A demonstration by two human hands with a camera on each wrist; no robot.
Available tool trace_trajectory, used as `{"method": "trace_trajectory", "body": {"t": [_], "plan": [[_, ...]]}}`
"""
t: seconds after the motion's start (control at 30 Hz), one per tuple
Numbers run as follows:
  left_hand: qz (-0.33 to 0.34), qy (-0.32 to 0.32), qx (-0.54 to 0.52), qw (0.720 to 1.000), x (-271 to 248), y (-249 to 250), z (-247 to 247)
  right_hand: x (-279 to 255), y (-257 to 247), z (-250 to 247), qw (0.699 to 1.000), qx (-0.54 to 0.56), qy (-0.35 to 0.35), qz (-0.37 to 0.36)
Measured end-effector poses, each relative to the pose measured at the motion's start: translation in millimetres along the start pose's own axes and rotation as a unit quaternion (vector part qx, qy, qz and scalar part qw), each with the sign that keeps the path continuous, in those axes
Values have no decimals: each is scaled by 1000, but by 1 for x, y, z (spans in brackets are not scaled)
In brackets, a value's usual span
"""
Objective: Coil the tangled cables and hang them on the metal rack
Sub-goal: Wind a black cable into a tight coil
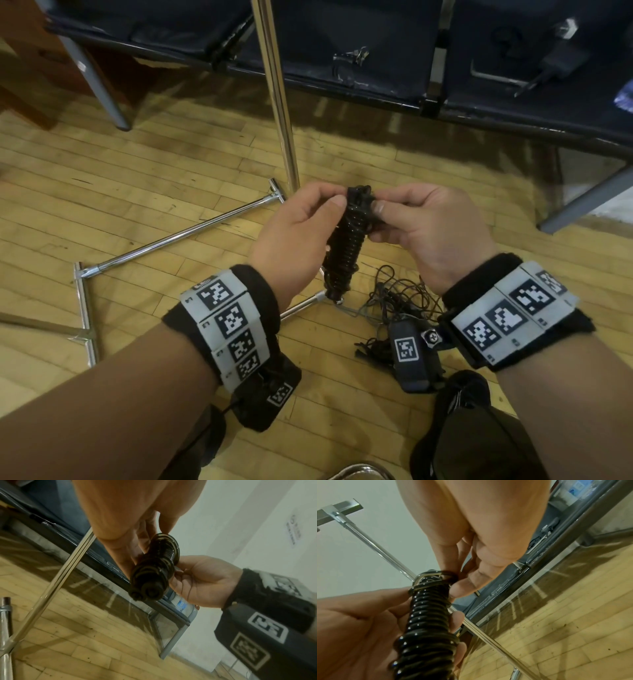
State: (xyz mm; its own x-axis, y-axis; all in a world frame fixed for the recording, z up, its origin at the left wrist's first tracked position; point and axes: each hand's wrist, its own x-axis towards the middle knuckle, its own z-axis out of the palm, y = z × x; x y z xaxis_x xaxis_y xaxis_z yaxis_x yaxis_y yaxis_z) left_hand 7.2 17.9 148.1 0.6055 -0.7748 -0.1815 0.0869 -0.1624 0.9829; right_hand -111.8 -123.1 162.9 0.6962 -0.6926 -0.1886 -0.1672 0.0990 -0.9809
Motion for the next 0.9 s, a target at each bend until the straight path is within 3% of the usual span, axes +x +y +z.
{"method": "trace_trajectory", "body": {"t": [0.2,0.57,0.67,0.9], "plan": [[-56,-37,-89,994,2,0,-10,1,2,1,1000,-16,0,4],[-33,9,-117,992,-2,4,-11,-8,6,19,999,38,2,-16],[-24,6,-116,993,-2,3,-10,-10,8,24,998,54,-23,-19],[-32,-16,-108,994,-2,8,-15,-11,8,23,998,46,-9,-47]]}}
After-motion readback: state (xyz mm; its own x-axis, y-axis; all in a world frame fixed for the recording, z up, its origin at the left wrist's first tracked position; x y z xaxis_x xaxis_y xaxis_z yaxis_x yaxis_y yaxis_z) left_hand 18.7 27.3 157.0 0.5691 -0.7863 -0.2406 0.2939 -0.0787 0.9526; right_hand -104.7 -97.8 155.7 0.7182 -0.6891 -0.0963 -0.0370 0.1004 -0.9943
